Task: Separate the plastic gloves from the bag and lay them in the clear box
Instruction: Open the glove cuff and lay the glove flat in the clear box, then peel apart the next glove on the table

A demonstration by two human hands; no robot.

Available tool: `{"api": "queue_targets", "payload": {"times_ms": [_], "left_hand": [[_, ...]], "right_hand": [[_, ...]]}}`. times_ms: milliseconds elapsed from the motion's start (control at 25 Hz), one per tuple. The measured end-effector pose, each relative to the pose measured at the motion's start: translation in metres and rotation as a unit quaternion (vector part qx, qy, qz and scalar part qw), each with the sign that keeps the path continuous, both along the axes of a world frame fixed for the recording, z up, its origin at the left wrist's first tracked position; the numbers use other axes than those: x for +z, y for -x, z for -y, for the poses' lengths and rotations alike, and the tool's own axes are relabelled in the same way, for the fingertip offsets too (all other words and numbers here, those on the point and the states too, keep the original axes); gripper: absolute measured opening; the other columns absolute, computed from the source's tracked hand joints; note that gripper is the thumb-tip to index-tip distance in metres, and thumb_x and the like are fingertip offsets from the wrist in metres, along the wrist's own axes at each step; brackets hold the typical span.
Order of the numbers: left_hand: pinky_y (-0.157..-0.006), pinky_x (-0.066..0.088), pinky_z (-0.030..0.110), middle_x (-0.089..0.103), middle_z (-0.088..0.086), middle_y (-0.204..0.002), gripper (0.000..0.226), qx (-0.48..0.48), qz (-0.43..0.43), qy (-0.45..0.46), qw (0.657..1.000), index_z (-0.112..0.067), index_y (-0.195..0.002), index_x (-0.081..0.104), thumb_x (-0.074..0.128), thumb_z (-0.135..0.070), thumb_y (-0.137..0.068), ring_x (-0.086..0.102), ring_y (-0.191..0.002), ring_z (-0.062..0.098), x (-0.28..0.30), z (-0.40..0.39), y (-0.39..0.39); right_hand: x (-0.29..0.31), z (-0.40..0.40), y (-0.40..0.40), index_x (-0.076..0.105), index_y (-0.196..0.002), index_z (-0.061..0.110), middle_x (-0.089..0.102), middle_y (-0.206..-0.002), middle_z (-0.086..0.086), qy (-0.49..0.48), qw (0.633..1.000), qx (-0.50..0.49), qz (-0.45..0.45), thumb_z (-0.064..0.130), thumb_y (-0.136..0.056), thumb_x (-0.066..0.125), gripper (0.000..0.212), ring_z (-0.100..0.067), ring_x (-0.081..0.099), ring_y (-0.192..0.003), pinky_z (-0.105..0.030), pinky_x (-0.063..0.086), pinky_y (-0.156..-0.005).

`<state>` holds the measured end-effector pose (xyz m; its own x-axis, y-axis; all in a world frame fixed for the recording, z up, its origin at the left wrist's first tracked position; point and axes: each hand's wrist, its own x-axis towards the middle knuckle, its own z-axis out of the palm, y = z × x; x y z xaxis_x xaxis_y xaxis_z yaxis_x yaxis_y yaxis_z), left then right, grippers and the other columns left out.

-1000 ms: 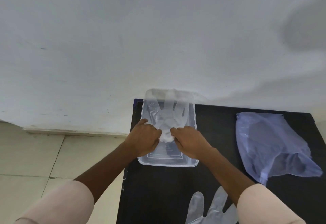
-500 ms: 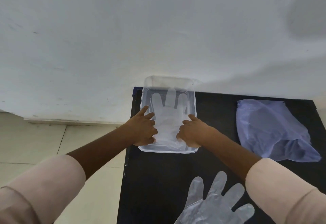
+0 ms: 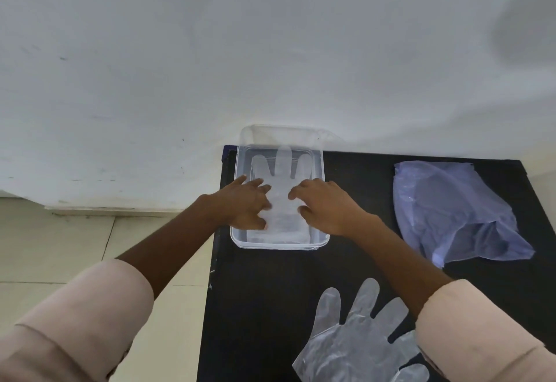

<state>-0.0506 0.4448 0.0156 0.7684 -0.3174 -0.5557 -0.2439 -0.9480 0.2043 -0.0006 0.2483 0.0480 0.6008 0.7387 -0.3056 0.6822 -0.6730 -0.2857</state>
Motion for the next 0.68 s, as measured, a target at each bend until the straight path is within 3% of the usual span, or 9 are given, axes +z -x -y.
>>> {"api": "queue_targets", "payload": {"times_ms": [80, 200, 280, 360, 440, 680], "left_hand": [[-0.114, 0.027, 0.044, 0.043, 0.004, -0.152, 0.046, 0.139, 0.054, 0.157, 0.976, -0.023, -0.138, 0.051, 0.057, -0.033, -0.093, 0.039, -0.138, 0.027, 0.008, 0.009, 0.006], [-0.095, 0.050, 0.032, 0.068, 0.002, -0.117, 0.020, 0.335, 0.121, 0.367, 0.859, -0.021, -0.112, 0.066, 0.063, -0.019, -0.092, 0.063, -0.103, 0.017, 0.026, 0.031, 0.017], [-0.082, 0.053, 0.025, 0.071, -0.003, -0.102, 0.011, 0.407, 0.103, 0.444, 0.792, -0.026, -0.099, 0.068, 0.062, -0.019, -0.092, 0.067, -0.092, 0.014, 0.037, 0.055, 0.030], [-0.075, 0.053, 0.023, 0.073, -0.005, -0.097, 0.014, 0.438, 0.073, 0.497, 0.746, -0.029, -0.096, 0.069, 0.061, -0.019, -0.093, 0.069, -0.089, 0.013, 0.043, 0.084, 0.048], [-0.075, 0.054, 0.023, 0.073, -0.004, -0.097, 0.015, 0.439, 0.053, 0.514, 0.735, -0.031, -0.096, 0.069, 0.061, -0.018, -0.092, 0.070, -0.088, 0.013, 0.047, 0.117, 0.071], [-0.077, 0.051, 0.029, 0.073, -0.001, -0.096, 0.013, 0.430, -0.015, 0.485, 0.761, -0.026, -0.101, 0.068, 0.059, -0.019, -0.093, 0.068, -0.088, 0.016, 0.039, 0.196, 0.142]], "right_hand": [[0.004, 0.009, 0.005, 0.058, -0.125, 0.020, 0.060, -0.133, -0.004, -0.097, 0.991, -0.085, -0.042, 0.019, -0.095, 0.054, 0.030, -0.022, 0.057, -0.118, -0.038, 0.042, -0.103], [0.010, 0.030, 0.017, 0.060, -0.118, 0.018, 0.064, -0.123, -0.002, -0.224, 0.935, -0.241, -0.135, 0.019, -0.094, 0.059, 0.024, -0.015, 0.060, -0.106, -0.024, 0.047, -0.089], [0.013, 0.049, 0.033, 0.062, -0.114, 0.014, 0.066, -0.116, -0.002, -0.282, 0.881, -0.322, -0.201, 0.019, -0.094, 0.059, 0.020, -0.015, 0.063, -0.102, -0.025, 0.050, -0.087], [0.015, 0.070, 0.053, 0.062, -0.111, 0.012, 0.067, -0.111, -0.004, -0.316, 0.841, -0.363, -0.246, 0.018, -0.095, 0.057, 0.017, -0.019, 0.064, -0.102, -0.027, 0.053, -0.085], [0.018, 0.096, 0.080, 0.063, -0.111, 0.010, 0.067, -0.111, -0.006, -0.338, 0.814, -0.387, -0.271, 0.017, -0.096, 0.056, 0.018, -0.020, 0.064, -0.103, -0.028, 0.053, -0.085], [0.005, 0.170, 0.161, 0.066, -0.108, 0.017, 0.069, -0.109, -0.003, -0.341, 0.780, -0.433, -0.297, 0.019, -0.095, 0.056, 0.016, -0.018, 0.066, -0.101, -0.030, 0.053, -0.080]]}}
